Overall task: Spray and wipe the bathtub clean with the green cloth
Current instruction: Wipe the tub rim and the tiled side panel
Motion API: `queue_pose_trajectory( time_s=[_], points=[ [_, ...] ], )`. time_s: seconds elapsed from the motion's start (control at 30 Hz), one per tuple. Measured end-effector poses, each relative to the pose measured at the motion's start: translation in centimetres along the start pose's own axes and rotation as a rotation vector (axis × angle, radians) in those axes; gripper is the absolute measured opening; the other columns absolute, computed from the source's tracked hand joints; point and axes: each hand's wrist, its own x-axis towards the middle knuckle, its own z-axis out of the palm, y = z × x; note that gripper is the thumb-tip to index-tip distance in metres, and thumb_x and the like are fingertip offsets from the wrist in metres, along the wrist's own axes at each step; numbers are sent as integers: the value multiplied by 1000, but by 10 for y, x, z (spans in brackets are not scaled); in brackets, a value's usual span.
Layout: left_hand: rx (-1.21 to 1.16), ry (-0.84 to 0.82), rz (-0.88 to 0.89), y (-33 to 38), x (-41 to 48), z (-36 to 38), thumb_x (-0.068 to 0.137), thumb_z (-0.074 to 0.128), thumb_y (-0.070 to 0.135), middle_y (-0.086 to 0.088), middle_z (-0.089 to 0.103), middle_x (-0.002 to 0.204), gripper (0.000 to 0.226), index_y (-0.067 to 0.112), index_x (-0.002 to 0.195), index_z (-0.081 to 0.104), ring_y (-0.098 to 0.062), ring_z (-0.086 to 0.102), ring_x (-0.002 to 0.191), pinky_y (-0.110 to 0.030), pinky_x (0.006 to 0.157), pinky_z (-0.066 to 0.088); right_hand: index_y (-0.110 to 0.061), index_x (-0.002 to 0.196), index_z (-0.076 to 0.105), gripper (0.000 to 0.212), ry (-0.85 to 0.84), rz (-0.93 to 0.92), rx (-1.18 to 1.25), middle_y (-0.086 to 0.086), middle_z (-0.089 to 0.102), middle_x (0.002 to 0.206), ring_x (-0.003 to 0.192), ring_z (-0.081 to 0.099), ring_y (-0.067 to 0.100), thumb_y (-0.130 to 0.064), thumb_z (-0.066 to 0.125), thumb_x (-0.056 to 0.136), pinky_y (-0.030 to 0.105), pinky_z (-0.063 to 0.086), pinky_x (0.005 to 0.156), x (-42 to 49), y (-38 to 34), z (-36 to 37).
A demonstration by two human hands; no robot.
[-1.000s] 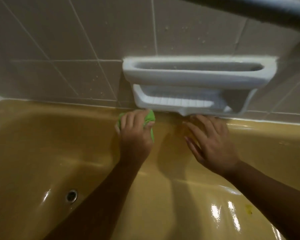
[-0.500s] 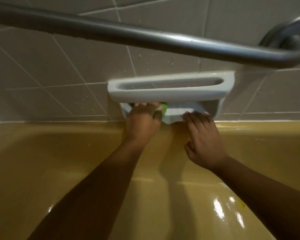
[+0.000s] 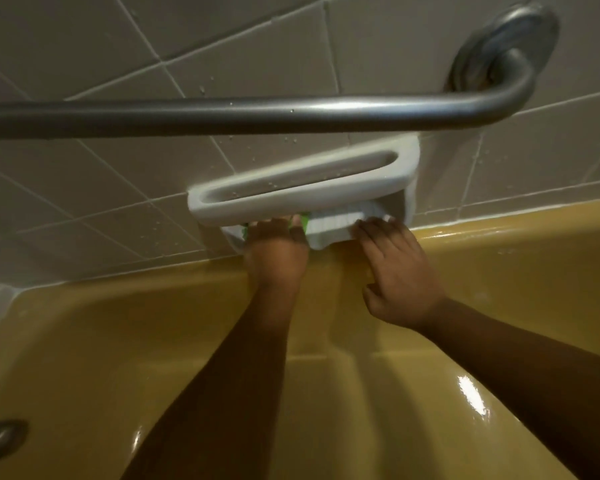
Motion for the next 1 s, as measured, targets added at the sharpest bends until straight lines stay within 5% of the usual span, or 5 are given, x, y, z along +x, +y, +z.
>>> queue_pose_trajectory(
  time_s=[0.2, 0.37, 0.53, 0.83, 1.0],
  points=[
    [-94, -223, 263, 19, -5, -6, 100, 38, 58, -6, 75, 111, 51, 28, 117, 75, -31, 63, 105, -38, 93, 52, 2, 145, 50, 85, -43, -37, -15, 22, 54, 141, 130, 49, 41, -22, 61, 64, 47, 31, 119, 5, 7, -7],
    [-15, -25, -4, 3, 0, 4, 101, 44, 42, -17, 73, 83, 50, 9, 85, 78, -40, 67, 85, -43, 86, 46, 3, 159, 29, 88, -111, -66, -234, 24, 38, 160, 152, 29, 41, -22, 55, 78, 55, 13, 128, -17, 17, -17],
    [-18, -45, 50, 78, -17, 9, 93, 55, 34, -15, 72, 81, 32, 12, 85, 77, -41, 65, 81, -40, 74, 54, -3, 158, 35, 90, -132, -120, -267, 20, 35, 164, 157, 23, 33, -31, 66, 79, 62, 10, 126, -25, 35, -35],
    [-171, -176, 99, 131, -30, -5, 101, 56, 30, -8, 70, 118, 23, 24, 115, 73, -33, 56, 114, -39, 90, 48, -7, 126, 64, 55, 1, 26, 71, 13, 62, 129, 127, 53, 35, -4, 69, 72, 49, 38, 107, -55, 75, -69],
    [-266, -298, 60, 125, -30, -28, 99, 62, 34, -4, 73, 120, 26, 35, 122, 73, -32, 61, 115, -35, 92, 49, -5, 134, 60, 48, 166, 6, 228, 15, 55, 139, 133, 47, 30, 0, 60, 86, 39, 41, 113, -26, 51, -105]
  ],
)
